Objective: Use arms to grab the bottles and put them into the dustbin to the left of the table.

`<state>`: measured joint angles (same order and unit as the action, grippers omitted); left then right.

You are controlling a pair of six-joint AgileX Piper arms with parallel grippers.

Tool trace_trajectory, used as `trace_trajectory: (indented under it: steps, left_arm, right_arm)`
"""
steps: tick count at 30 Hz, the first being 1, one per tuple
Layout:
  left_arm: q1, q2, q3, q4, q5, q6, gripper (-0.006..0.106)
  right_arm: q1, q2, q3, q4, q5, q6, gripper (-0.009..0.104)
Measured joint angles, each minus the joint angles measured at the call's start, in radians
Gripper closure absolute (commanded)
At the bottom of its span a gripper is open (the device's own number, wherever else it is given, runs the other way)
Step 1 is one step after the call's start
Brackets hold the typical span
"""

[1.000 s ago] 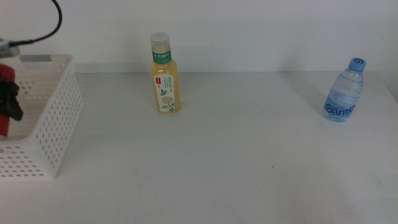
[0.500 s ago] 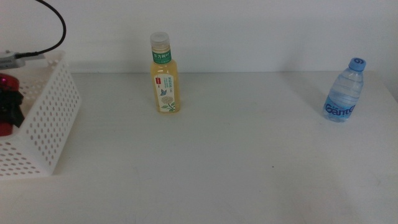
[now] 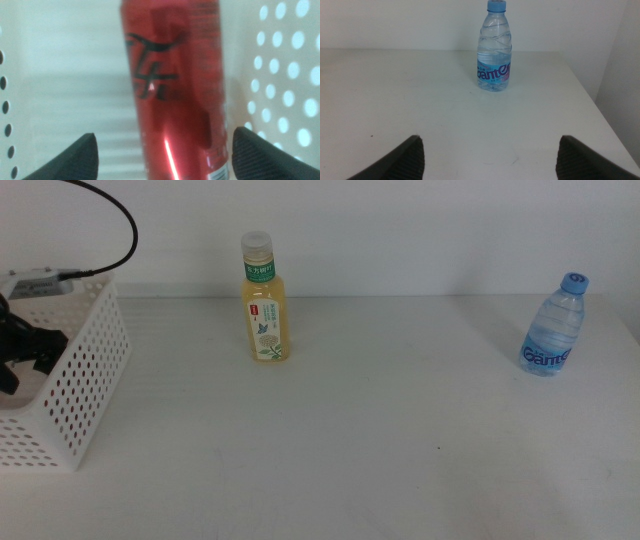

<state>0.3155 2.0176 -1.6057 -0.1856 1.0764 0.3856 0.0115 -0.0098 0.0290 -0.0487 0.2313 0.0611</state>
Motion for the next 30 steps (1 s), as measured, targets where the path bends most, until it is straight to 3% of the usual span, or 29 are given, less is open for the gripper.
trace_trajectory:
  steps: [9,15,21,30]
  left_arm:
    - [-0.035,-0.115,-0.051,0.021,0.038,-0.081,0.016]
    - [-0.093,-0.263,-0.042,0.056,0.051,-0.146,0.025]
    - [-0.206,-0.473,0.104,0.067,-0.092,-0.171,0.037]
    - [-0.407,-0.73,0.381,0.067,-0.373,-0.175,0.038]
  right_arm:
    - [0.0,0.0,0.0,0.0,0.0,0.0,0.02]
    - [0.0,0.0,0.0,0.0,0.0,0.0,0.02]
    - [0.0,0.0,0.0,0.0,0.0,0.0,0.02]
    - [0.0,0.0,0.0,0.0,0.0,0.0,0.02]
